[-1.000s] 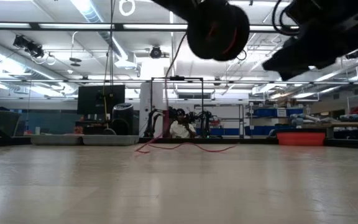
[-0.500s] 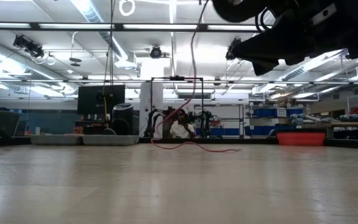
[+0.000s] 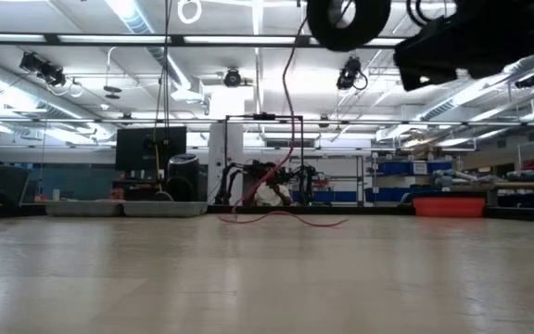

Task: Coil cords
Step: Coil the red wire on the black spool

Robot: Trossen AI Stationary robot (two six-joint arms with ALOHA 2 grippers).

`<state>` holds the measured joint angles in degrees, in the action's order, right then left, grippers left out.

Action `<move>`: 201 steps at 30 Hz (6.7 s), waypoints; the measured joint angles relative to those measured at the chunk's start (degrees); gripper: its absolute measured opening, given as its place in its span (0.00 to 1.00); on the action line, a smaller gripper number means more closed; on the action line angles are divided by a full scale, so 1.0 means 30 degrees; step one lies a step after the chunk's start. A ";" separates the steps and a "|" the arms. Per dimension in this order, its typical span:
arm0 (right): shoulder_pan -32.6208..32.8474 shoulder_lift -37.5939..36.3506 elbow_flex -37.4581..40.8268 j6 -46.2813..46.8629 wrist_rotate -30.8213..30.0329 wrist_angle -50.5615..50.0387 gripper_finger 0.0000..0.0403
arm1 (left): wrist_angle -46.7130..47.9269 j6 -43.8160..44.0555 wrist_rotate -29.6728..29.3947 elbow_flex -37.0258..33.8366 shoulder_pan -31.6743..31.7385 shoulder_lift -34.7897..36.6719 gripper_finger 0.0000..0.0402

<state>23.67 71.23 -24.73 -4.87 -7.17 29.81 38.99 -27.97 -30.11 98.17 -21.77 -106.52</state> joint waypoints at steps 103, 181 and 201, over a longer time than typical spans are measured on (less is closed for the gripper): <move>-0.0819 -0.2530 -0.1129 -0.1405 -0.0992 -0.5907 0.17 | -1.1190 0.1177 1.3783 -0.3159 0.2937 0.0015 0.00; -0.1701 -0.5984 0.1137 0.3652 0.0768 -1.4064 0.08 | -1.1572 0.1507 1.4069 -0.3140 0.3655 0.0007 0.00; -0.2434 -0.5789 0.1123 0.0495 0.0271 -1.0555 0.00 | -1.2605 0.0687 1.4602 -0.3140 0.3701 -0.0007 0.00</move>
<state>16.37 53.86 -21.36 -3.39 -6.35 -1.86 1.17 -25.91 13.70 88.75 -10.67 -106.54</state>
